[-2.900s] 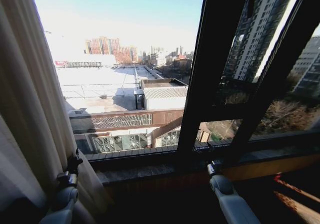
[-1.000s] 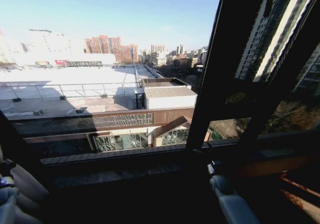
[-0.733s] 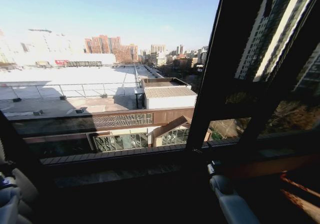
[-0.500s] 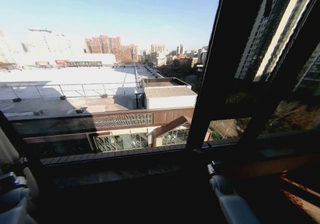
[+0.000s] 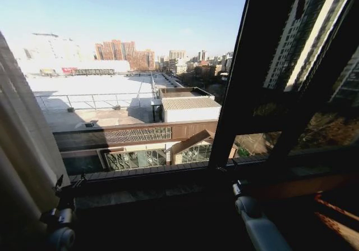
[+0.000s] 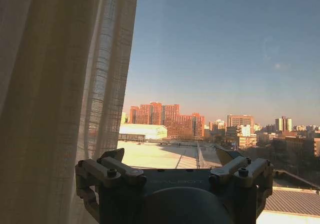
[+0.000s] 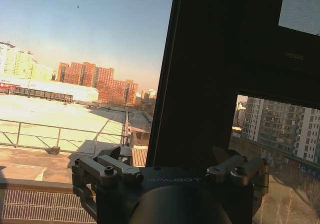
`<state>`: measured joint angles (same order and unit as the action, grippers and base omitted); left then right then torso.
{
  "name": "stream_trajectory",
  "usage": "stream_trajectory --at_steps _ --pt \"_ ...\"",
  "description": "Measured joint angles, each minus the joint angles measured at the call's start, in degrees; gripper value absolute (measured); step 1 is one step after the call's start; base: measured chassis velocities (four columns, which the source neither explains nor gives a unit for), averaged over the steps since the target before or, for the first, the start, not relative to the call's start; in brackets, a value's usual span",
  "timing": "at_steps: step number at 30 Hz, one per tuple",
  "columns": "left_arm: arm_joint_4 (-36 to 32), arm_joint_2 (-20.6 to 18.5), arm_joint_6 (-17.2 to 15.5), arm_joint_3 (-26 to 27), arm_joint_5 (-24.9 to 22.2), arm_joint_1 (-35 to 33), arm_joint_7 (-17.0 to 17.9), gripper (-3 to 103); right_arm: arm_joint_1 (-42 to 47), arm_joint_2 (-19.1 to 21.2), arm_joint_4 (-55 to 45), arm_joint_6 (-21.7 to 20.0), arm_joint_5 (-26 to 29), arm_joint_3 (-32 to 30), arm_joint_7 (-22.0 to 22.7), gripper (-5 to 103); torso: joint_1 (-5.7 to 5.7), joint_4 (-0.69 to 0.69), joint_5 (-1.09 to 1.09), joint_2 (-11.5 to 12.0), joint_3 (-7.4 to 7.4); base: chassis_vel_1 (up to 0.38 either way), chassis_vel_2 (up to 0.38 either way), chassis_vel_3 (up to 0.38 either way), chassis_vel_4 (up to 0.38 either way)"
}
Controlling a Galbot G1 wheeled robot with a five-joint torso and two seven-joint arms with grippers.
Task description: Open the curtains by pulling them apart, changing their state from closed to fully open.
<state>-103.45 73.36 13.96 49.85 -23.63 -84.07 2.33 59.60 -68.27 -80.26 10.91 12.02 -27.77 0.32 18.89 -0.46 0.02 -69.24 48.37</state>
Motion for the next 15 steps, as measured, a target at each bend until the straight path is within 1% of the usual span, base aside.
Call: stream_trajectory --at_steps 2,3,4,6,8,15 --pt "-0.1 0.7 0.8 -0.5 0.5 -0.8 -0.1 100 0.0 0.0 0.0 0.0 0.0 0.0 0.0 100 0.00 0.01 -0.02 0.0 0.00 0.000 0.000 0.000 0.000" --pt "0.3 0.9 1.7 -0.7 0.6 -1.1 -0.5 100 0.0 0.0 0.0 0.0 0.0 0.0 0.0 100 0.00 0.00 -0.01 0.0 0.00 0.000 0.000 0.000 0.000" --pt "0.3 0.9 1.7 -0.7 0.6 -1.1 -0.5 100 0.0 0.0 0.0 0.0 0.0 0.0 0.0 100 0.00 0.00 -0.01 0.0 0.00 0.000 0.000 0.000 0.000" --pt "1.3 1.1 3.4 -0.9 1.0 -1.3 -1.5 100 0.0 0.0 0.0 0.0 0.0 0.0 0.0 100 0.00 0.00 -0.02 0.0 0.00 0.000 0.000 0.000 0.000" --pt "1.6 1.1 4.3 -1.1 1.3 -1.4 -2.2 100 0.0 0.0 0.0 0.0 0.0 0.0 0.0 100 0.00 0.00 -0.02 0.0 0.00 0.000 0.000 0.000 0.000" --pt "1.7 1.1 4.4 -1.2 2.0 -1.4 -2.7 100 0.0 0.0 0.0 0.0 0.0 0.0 0.0 100 0.00 0.00 -0.02 0.0 0.00 0.000 0.000 0.000 0.000"
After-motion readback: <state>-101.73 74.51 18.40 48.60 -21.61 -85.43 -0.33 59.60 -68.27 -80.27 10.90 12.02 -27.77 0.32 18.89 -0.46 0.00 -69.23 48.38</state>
